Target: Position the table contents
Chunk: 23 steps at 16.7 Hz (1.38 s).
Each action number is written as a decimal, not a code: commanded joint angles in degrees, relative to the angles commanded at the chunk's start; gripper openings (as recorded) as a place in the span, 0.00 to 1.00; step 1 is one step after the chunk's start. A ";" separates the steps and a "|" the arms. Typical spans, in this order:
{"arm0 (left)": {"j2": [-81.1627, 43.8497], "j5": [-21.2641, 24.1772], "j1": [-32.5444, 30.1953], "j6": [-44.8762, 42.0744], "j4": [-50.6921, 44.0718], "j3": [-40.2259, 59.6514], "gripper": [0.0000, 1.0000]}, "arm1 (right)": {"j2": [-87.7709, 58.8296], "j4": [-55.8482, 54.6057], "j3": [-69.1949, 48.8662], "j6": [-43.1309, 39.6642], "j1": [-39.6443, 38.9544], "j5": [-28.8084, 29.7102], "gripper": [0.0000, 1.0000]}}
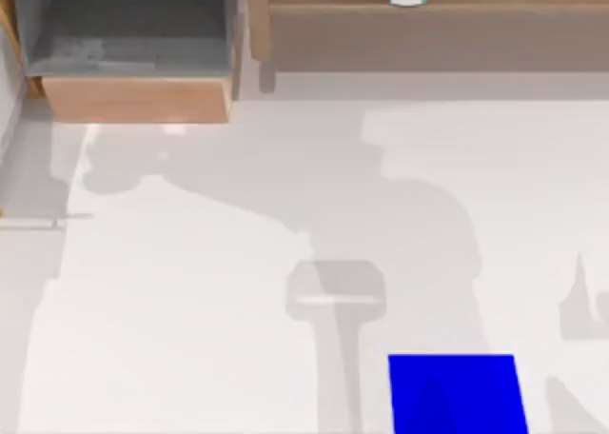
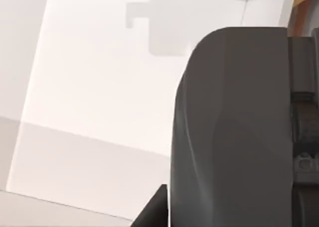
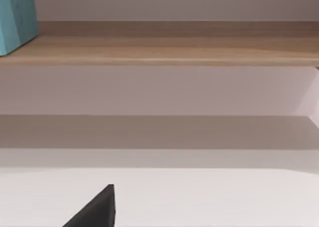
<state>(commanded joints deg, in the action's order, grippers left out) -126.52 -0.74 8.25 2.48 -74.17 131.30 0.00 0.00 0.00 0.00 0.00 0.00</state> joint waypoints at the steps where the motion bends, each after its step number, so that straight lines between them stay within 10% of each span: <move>1: 1.83 -0.45 -2.91 3.61 0.34 -1.04 0.00 | 0.00 0.00 0.00 0.00 0.00 0.00 1.00; 16: 2.09 -4.04 -63.60 55.29 11.11 -25.33 0.00 | 0.00 0.00 0.00 0.00 0.00 0.00 1.00; 23: -2.19 -4.51 -77.73 65.56 14.66 -30.74 0.00 | 0.00 0.00 0.00 0.00 0.00 0.00 1.00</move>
<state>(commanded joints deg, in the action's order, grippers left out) -128.71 -5.26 -69.48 68.04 -59.51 100.56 0.00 0.00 0.00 0.00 0.00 0.00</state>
